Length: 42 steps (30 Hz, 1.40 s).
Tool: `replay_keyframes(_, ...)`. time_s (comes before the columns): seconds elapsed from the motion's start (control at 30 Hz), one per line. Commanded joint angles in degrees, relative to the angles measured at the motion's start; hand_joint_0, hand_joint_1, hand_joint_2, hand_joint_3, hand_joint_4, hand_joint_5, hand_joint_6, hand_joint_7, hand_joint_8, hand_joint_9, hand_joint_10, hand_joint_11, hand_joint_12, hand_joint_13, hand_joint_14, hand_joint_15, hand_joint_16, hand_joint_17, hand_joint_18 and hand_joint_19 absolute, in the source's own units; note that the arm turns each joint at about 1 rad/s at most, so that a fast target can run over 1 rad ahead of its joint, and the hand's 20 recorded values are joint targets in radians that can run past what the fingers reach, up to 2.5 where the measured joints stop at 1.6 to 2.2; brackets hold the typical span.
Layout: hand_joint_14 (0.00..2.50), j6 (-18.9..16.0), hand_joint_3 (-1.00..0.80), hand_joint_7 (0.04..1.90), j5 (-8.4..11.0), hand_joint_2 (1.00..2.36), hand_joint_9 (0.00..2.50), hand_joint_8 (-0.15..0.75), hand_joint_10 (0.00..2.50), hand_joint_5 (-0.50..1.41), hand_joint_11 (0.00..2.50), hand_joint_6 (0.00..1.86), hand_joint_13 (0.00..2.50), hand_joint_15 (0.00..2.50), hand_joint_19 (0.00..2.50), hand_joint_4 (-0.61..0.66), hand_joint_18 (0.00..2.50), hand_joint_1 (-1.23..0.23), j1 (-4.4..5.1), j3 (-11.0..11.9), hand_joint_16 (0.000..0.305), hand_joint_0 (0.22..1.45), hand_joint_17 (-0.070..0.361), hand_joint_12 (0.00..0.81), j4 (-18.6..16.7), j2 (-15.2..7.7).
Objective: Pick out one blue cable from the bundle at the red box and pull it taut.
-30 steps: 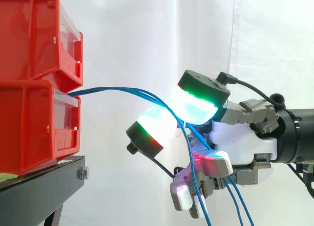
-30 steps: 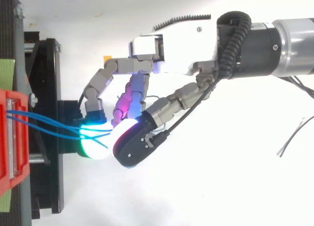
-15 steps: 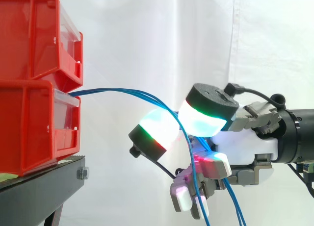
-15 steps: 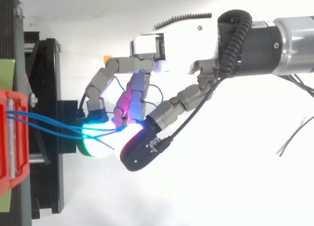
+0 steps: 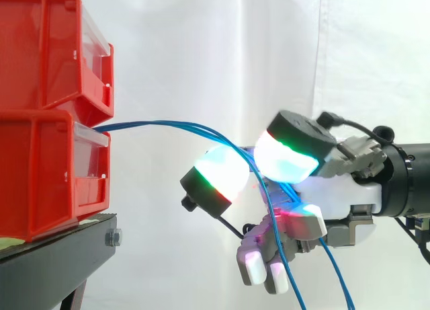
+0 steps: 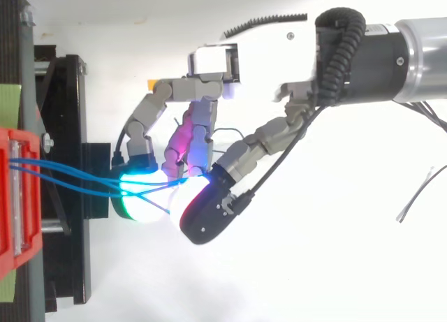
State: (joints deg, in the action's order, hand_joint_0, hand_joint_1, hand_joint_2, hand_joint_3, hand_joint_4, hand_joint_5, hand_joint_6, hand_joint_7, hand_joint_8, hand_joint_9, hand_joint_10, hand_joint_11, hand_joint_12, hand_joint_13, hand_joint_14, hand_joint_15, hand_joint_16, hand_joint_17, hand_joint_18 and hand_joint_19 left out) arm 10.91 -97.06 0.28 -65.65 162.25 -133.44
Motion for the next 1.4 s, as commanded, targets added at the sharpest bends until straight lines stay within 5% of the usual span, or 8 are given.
replay_keyframes(0.0,0.02,0.3,-0.50,0.73,-0.24,1.00,1.40,0.277,0.02,-0.06,0.64,0.90,0.93,0.39,0.62,-0.07,0.87,-0.62,-0.11,0.0,0.040,0.54,0.091,0.243,0.9,0.2)
replay_keyframes(0.4,0.02,3.2,-0.50,0.80,-0.24,1.00,1.37,0.272,0.02,-0.06,0.60,0.85,0.90,0.39,0.65,-0.08,0.85,-0.49,-0.11,0.0,0.039,0.58,0.088,0.232,2.2,1.4)
replay_keyframes(0.73,0.02,3.5,-0.29,0.82,-0.24,1.02,1.37,0.279,0.02,-0.06,0.60,0.85,0.87,0.39,0.66,-0.06,0.82,-0.50,-0.19,0.0,0.039,0.59,0.088,0.235,3.2,1.5)
replay_keyframes(1.37,0.02,5.0,-0.32,0.79,-0.50,1.02,1.37,0.294,0.03,-0.07,0.68,0.90,0.88,0.40,0.63,-0.02,0.83,-0.73,-0.98,0.0,0.039,0.61,0.087,0.228,3.2,1.5)
